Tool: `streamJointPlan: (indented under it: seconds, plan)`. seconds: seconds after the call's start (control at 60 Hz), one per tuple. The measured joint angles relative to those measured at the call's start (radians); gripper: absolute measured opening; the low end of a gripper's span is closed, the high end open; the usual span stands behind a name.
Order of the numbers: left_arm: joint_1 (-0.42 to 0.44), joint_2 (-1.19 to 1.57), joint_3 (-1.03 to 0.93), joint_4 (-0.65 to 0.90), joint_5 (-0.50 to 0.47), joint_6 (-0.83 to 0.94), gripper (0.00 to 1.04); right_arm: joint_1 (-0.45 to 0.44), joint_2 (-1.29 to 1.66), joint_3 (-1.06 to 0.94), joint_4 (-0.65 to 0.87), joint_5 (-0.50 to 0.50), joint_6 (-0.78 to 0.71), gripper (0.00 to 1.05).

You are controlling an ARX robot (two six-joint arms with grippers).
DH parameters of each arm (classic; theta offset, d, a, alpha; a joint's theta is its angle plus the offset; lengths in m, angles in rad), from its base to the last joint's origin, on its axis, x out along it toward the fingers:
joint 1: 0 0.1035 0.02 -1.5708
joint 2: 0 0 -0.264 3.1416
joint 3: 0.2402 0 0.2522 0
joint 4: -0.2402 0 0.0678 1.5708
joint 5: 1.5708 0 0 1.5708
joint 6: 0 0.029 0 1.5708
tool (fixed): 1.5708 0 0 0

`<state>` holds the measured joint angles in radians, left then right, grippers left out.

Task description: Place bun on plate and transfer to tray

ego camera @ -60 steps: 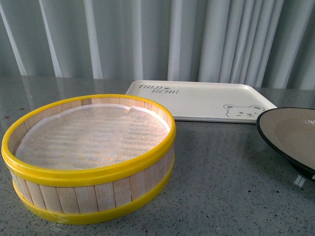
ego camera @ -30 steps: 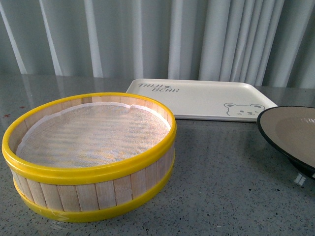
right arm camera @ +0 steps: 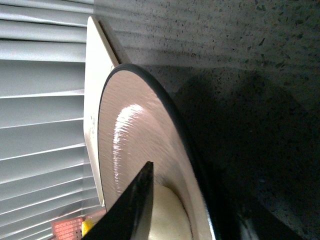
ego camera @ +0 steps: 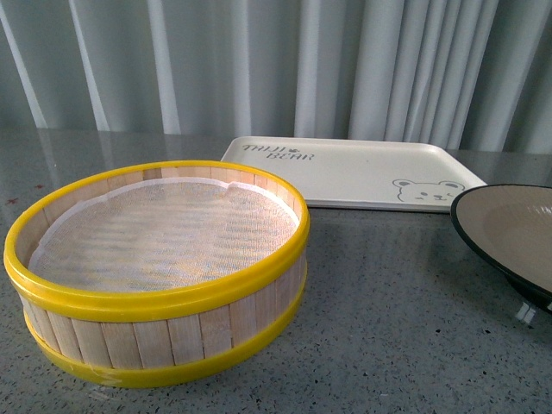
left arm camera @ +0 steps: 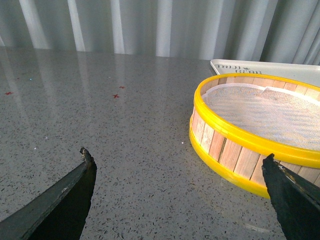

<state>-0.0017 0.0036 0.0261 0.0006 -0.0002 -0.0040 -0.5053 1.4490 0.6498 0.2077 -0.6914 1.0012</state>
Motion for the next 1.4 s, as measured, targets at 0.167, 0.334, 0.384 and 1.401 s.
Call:
streamJointPlan:
  seconds: [0.167, 0.334, 0.384, 1.401]
  plan:
    - [0.000, 0.000, 0.000, 0.000, 0.000, 0.000, 0.98, -0.002, -0.014, 0.000, -0.001, -0.020, 0.011, 0.02]
    - [0.000, 0.000, 0.000, 0.000, 0.000, 0.000, 0.98, 0.006, -0.048, 0.001, -0.005, -0.019, 0.003, 0.02]
    - [0.000, 0.000, 0.000, 0.000, 0.000, 0.000, 0.98, 0.010, -0.056, -0.002, -0.005, -0.018, 0.003, 0.02]
    - [0.000, 0.000, 0.000, 0.000, 0.000, 0.000, 0.98, 0.314, 0.376, 0.544, 0.205, 0.250, 0.208, 0.02]
